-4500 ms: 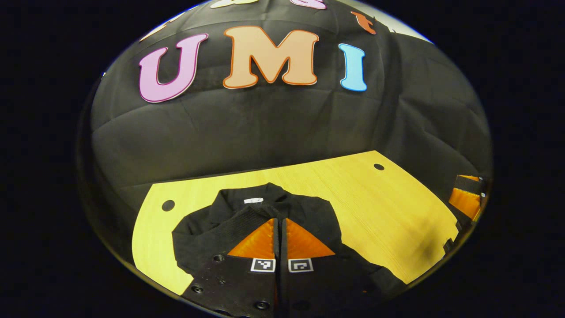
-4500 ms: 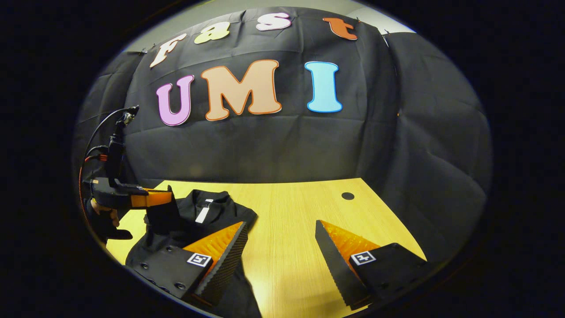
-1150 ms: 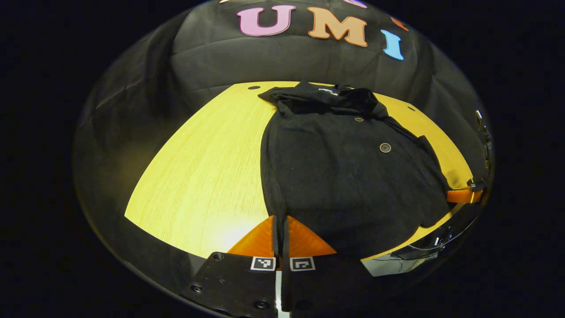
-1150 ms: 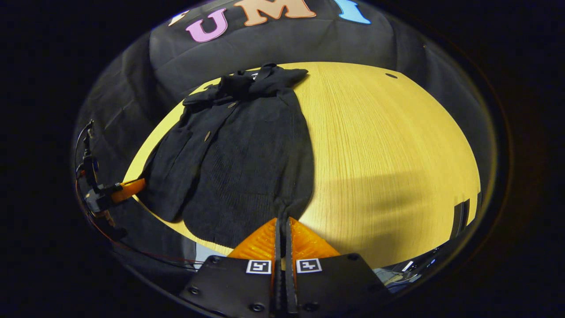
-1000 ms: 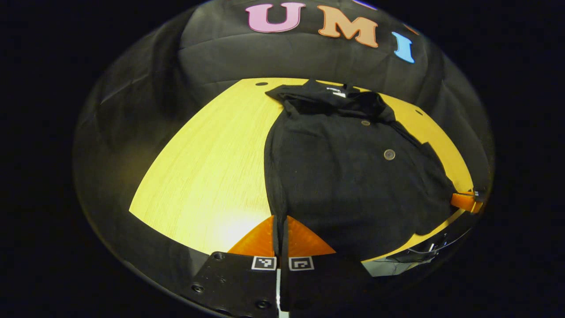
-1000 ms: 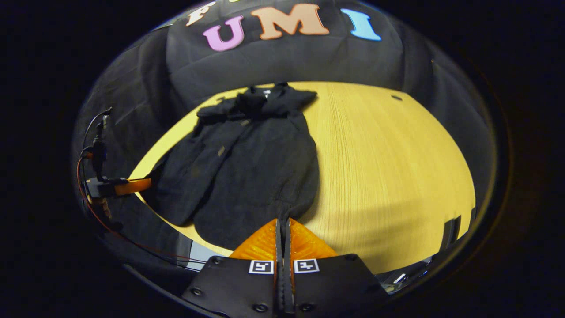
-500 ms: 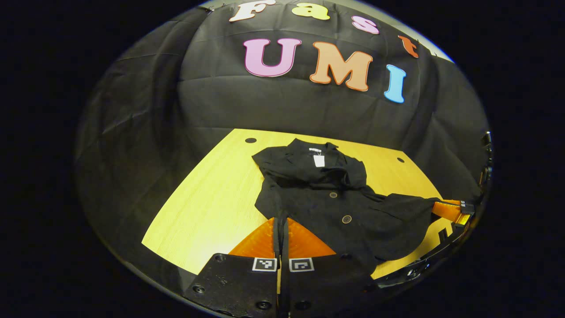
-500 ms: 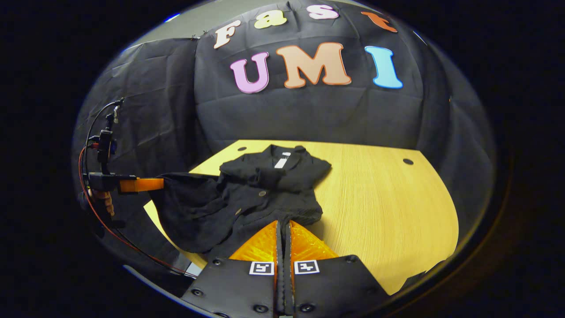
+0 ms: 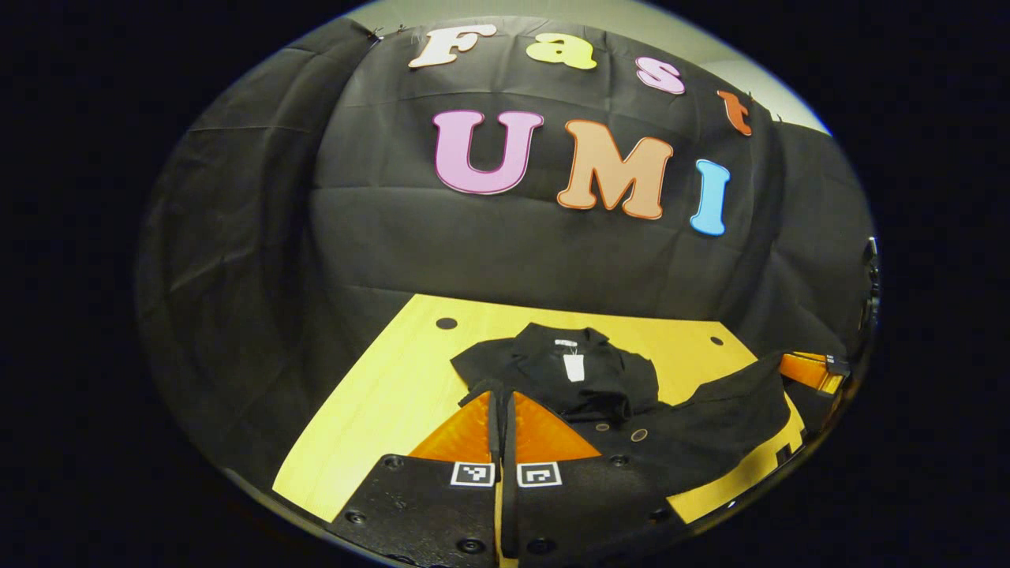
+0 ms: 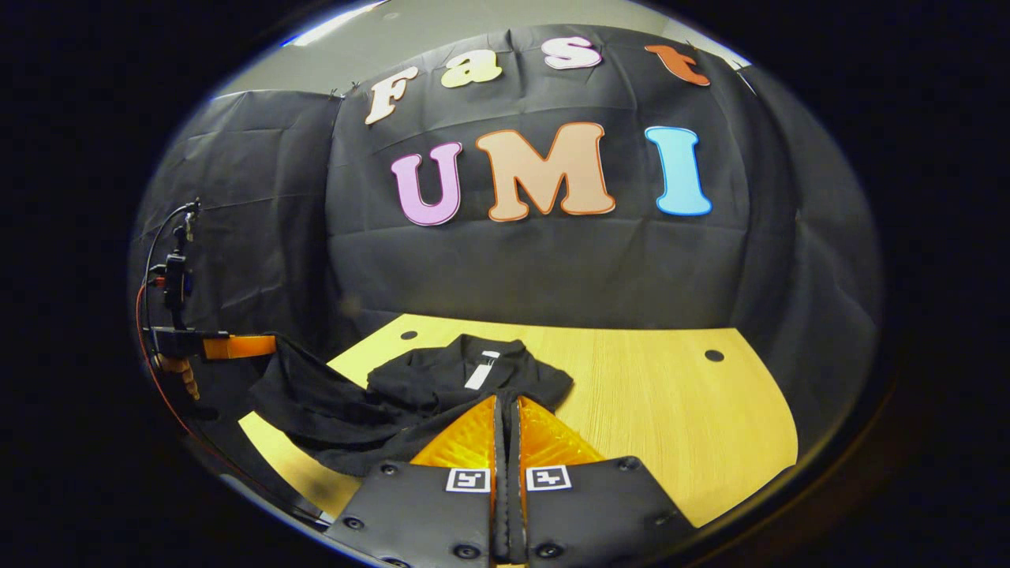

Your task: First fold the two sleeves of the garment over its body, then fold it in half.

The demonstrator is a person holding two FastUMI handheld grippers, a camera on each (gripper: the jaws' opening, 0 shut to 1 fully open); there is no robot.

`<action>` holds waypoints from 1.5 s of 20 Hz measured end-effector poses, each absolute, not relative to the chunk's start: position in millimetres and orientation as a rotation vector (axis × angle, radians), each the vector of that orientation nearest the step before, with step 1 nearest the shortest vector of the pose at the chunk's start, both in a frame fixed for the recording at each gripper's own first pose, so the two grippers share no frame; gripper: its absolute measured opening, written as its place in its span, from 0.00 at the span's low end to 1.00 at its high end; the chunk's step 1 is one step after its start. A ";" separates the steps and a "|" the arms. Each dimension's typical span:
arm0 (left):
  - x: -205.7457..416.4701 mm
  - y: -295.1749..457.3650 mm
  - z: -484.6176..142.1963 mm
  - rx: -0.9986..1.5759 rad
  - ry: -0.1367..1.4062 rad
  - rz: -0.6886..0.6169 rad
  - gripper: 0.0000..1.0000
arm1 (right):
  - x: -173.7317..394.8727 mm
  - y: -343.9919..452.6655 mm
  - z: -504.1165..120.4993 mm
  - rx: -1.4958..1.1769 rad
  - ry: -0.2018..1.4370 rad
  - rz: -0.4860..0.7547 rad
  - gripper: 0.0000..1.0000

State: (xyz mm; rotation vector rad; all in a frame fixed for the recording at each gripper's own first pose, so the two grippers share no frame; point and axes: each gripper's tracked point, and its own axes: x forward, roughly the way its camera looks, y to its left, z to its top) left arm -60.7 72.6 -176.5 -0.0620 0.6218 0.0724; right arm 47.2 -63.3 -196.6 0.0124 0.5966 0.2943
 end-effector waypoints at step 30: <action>168.0 135.4 -192.3 0.021 0.406 -0.008 0.95 | 236.5 -59.9 -168.0 0.021 0.439 -0.113 0.98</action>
